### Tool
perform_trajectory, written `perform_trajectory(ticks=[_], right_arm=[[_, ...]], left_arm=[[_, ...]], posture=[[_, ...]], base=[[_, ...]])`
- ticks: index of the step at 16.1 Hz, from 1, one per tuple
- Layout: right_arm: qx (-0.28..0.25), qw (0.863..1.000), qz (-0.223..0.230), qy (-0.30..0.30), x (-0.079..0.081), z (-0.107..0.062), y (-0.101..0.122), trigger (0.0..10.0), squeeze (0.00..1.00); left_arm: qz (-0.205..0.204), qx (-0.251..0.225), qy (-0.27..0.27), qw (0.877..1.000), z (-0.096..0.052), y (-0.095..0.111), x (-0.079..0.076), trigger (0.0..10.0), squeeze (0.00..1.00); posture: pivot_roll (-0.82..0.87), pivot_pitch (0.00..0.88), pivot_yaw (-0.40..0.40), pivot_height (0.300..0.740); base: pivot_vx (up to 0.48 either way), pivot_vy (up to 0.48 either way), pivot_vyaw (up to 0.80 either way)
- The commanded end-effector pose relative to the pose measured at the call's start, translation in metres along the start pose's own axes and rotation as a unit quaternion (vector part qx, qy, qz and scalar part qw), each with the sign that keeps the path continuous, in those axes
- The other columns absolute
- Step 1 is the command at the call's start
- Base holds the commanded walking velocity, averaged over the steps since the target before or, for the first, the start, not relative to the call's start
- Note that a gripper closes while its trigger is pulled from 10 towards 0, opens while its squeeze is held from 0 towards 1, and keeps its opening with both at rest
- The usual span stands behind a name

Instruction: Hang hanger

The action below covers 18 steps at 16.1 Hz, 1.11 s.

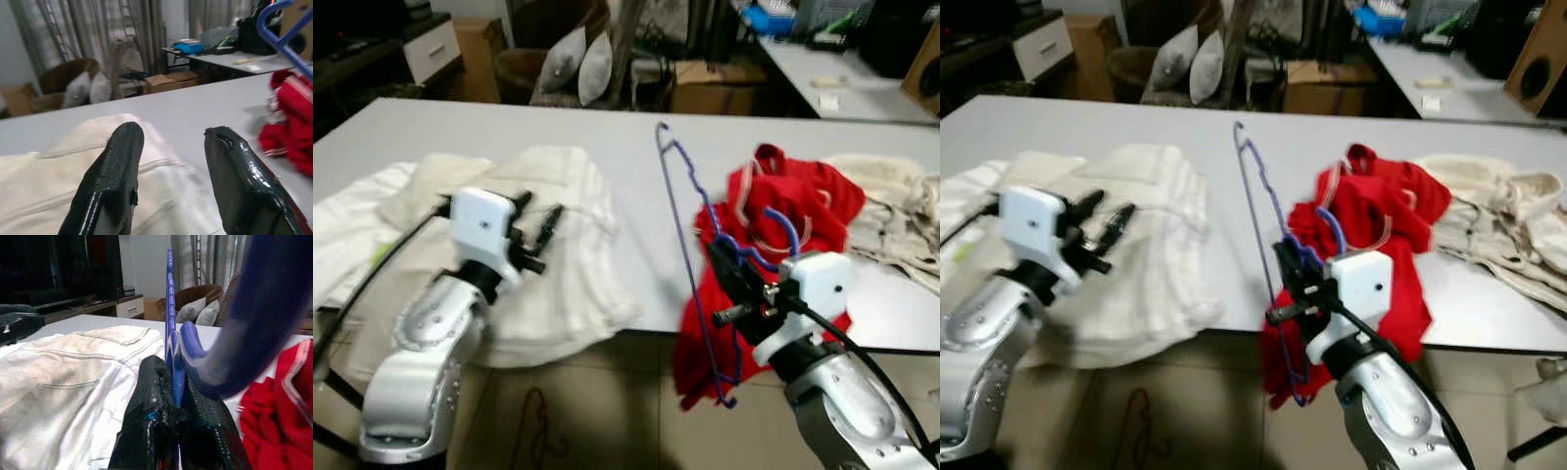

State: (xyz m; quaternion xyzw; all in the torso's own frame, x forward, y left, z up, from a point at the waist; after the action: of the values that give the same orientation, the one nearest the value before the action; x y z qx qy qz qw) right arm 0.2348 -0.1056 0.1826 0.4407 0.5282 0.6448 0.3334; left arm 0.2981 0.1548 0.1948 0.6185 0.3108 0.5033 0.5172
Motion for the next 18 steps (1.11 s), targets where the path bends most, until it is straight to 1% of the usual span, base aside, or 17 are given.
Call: perform_trajectory(ticks=[1,2,3,5,6,8,9,10,11,12,13,14,15,16,17,18], right_arm=[[0.013,1.0,-0.001,-0.017,-0.008,0.0,-0.003,10.0,0.0],[0.012,1.0,0.001,-0.02,-0.009,0.0,-0.003,10.0,0.0],[0.011,1.0,0.001,-0.025,-0.012,0.001,-0.003,10.0,0.0],[0.01,0.999,0.005,-0.03,-0.015,0.0,-0.003,10.0,0.0],[0.011,0.999,-0.001,-0.035,-0.019,0.0,-0.004,10.0,0.0],[0.023,0.998,-0.002,-0.05,-0.03,-0.001,-0.012,10.0,0.0],[0.037,0.998,-0.013,-0.052,-0.035,-0.002,-0.017,10.0,0.0],[0.047,0.997,-0.029,-0.048,-0.037,-0.002,-0.022,10.0,0.0],[0.05,0.997,-0.033,-0.045,-0.039,-0.002,-0.023,10.0,0.0],[0.048,0.997,-0.033,-0.045,-0.041,-0.001,-0.022,10.0,0.0],[0.045,0.998,-0.033,-0.042,-0.042,0.001,-0.021,10.0,0.0],[0.04,0.998,-0.033,-0.04,-0.043,0.004,-0.02,10.0,0.0],[0.035,0.998,-0.03,-0.044,-0.044,0.007,-0.019,10.0,0.0],[0.03,0.998,-0.026,-0.05,-0.046,0.011,-0.019,10.0,0.0],[0.03,0.998,-0.026,-0.049,-0.045,0.012,-0.02,10.0,0.0],[0.029,0.998,-0.023,-0.047,-0.042,0.013,-0.021,10.0,0.0]], left_arm=[[0.022,-0.002,-0.013,1.0,0.002,0.004,-0.008,10.0,0.0],[0.011,0.001,-0.009,1.0,0.002,0.002,-0.008,10.0,0.0],[-0.012,0.004,-0.001,1.0,0.002,0.0,-0.006,10.0,0.0],[-0.02,0.007,-0.007,1.0,0.002,-0.001,-0.01,10.0,0.0],[-0.009,0.017,-0.012,1.0,0.003,-0.004,-0.012,10.0,0.0],[-0.005,0.024,-0.014,1.0,0.009,-0.008,-0.015,10.0,0.0],[-0.006,0.04,-0.011,0.999,0.014,-0.014,-0.014,10.0,0.0],[-0.014,0.055,-0.005,0.998,0.019,-0.021,-0.011,10.0,0.04],[-0.031,0.052,-0.014,0.998,0.025,-0.022,-0.012,10.0,1.0],[-0.037,0.056,-0.03,0.997,0.031,-0.024,-0.014,10.0,1.0],[-0.03,0.063,-0.051,0.996,0.037,-0.028,-0.018,10.0,1.0],[-0.03,0.071,-0.077,0.994,0.045,-0.033,-0.025,10.0,1.0],[-0.028,0.079,-0.087,0.993,0.053,-0.037,-0.028,10.0,1.0],[-0.027,0.094,-0.093,0.991,0.07,-0.045,-0.032,10.0,1.0],[-0.03,0.103,-0.094,0.99,0.079,-0.05,-0.034,10.0,1.0],[-0.019,0.113,-0.098,0.989,0.091,-0.055,-0.037,10.0,1.0]], posture=[[0.08,0.0,0.032,0.74],[0.08,0.0,0.032,0.74],[0.08,0.0,0.03,0.74],[0.08,0.0,0.027,0.74],[0.08,0.0,0.024,0.74],[0.07,0.0,0.021,0.74],[0.07,0.0,0.02,0.74],[0.06,0.0,0.023,0.74],[0.06,0.0,0.02,0.74],[0.06,0.0,0.022,0.74],[0.06,0.0,0.022,0.74],[0.06,0.0,0.017,0.74],[0.06,0.0,0.018,0.74],[0.06,0.0,0.016,0.74],[0.06,0.0,0.017,0.74],[0.06,0.0,0.025,0.74]], base=[[0.0,-0.48,-0.8],[0.0,-0.48,-0.8],[0.0,-0.48,-0.8],[0.0,0.0,-0.8],[0.0,0.0,0.0],[0.0,0.0,0.0],[0.0,0.0,0.0],[0.0,0.0,0.0],[0.0,0.0,0.0],[0.0,0.0,0.0],[0.0,0.0,0.0],[0.0,0.0,0.0],[0.0,0.0,0.0],[0.0,0.0,0.0],[0.0,0.0,0.0],[0.0,0.0,0.0]])
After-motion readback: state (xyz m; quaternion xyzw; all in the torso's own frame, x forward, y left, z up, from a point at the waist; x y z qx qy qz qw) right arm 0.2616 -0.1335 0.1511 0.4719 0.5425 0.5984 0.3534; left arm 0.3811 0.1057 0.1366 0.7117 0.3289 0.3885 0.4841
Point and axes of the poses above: a point about 5 cm out from each wrist's last joint towards the gripper, its own z axis pointing out of the wrist towards the gripper, its own y axis along the axis of the wrist's last joint, x = y × z, the point moved 4 cm from there along z, pointing out of the wrist towards the gripper, and after that the axes turned 8 degrees about z, right-handed, at the moved point
